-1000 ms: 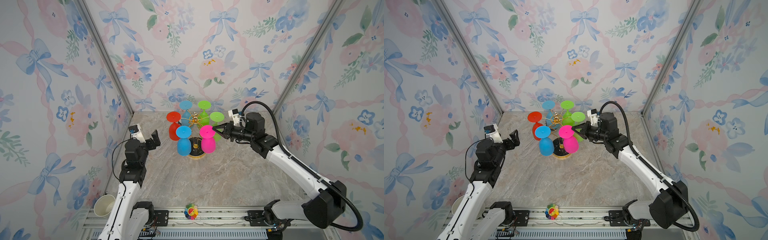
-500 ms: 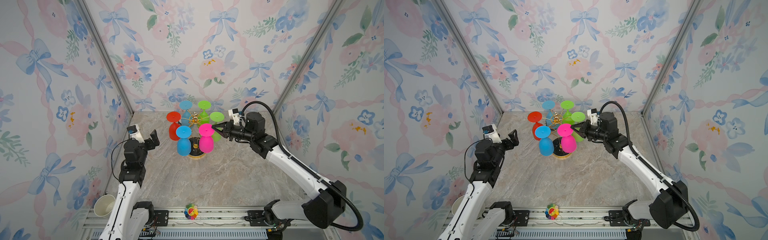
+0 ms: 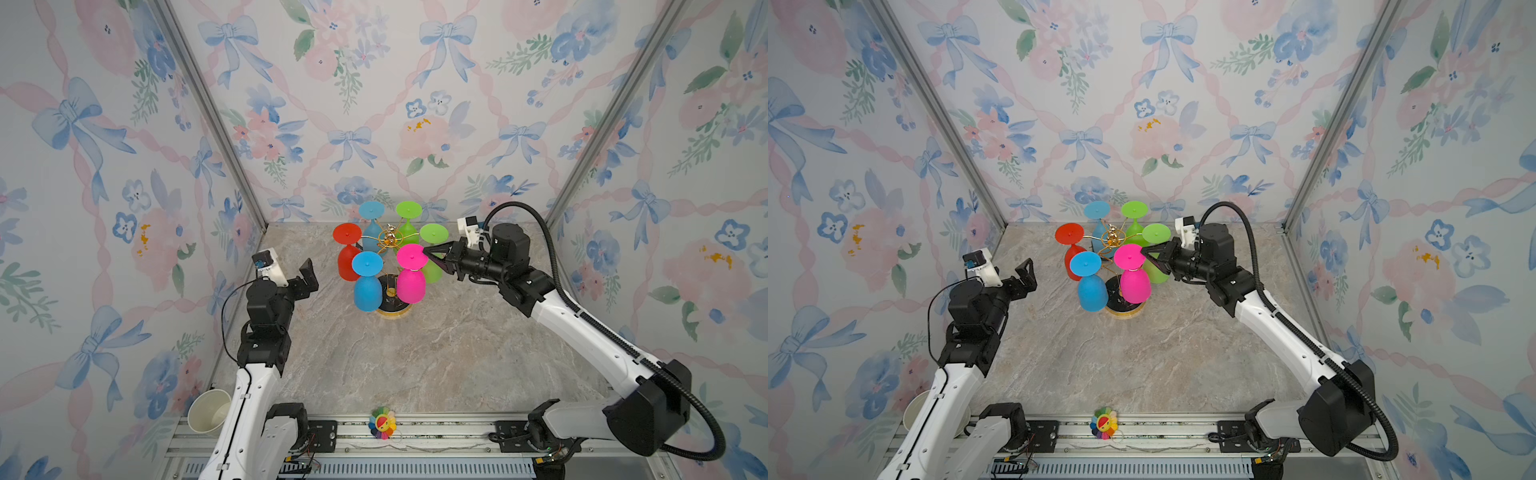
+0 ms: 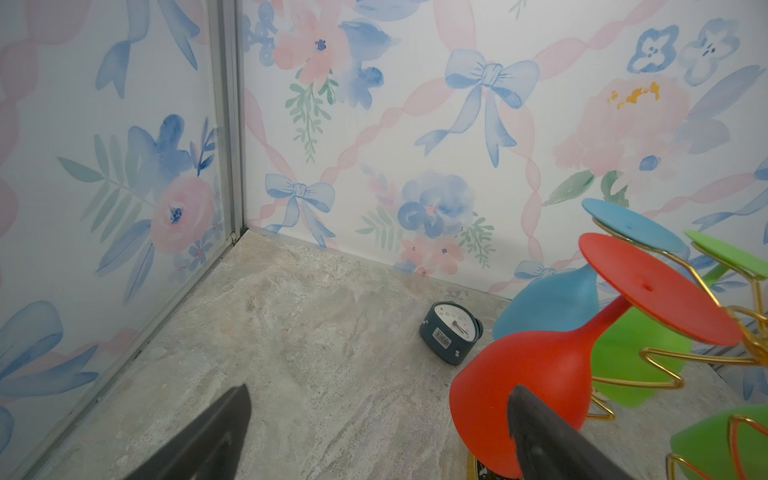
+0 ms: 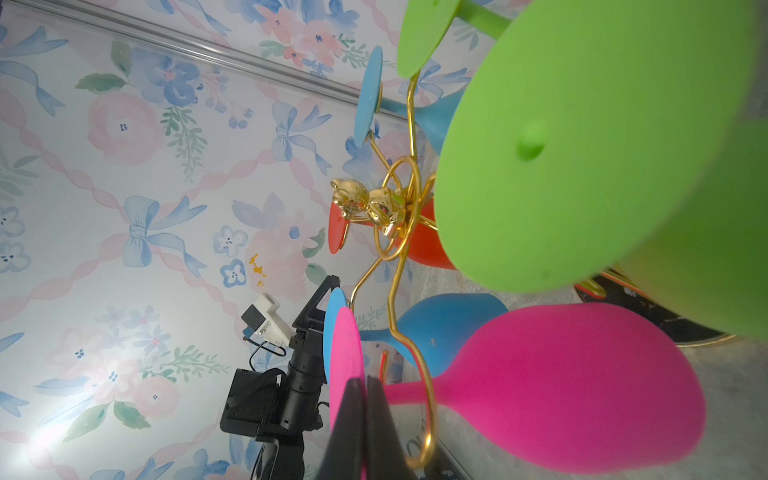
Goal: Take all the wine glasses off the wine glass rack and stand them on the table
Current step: 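Close the right gripper on the magenta glass base and pull it off the hook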
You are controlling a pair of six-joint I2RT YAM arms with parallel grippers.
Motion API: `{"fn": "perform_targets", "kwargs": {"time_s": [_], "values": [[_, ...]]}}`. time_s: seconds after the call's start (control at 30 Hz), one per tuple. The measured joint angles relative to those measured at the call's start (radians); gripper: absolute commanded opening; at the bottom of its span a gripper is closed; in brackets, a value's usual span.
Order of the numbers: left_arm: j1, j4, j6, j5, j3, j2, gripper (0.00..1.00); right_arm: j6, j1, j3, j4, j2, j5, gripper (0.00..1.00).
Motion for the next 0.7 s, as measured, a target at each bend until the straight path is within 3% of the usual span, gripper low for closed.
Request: {"fn": "perform_targets", "kwargs": {"time_s": [0.7], "values": [[0.032, 0.008, -0.023, 0.028, -0.003, -0.001, 0.98, 0.039, 0.024, 0.024, 0.048, 0.072, 0.042, 0.0]]}}
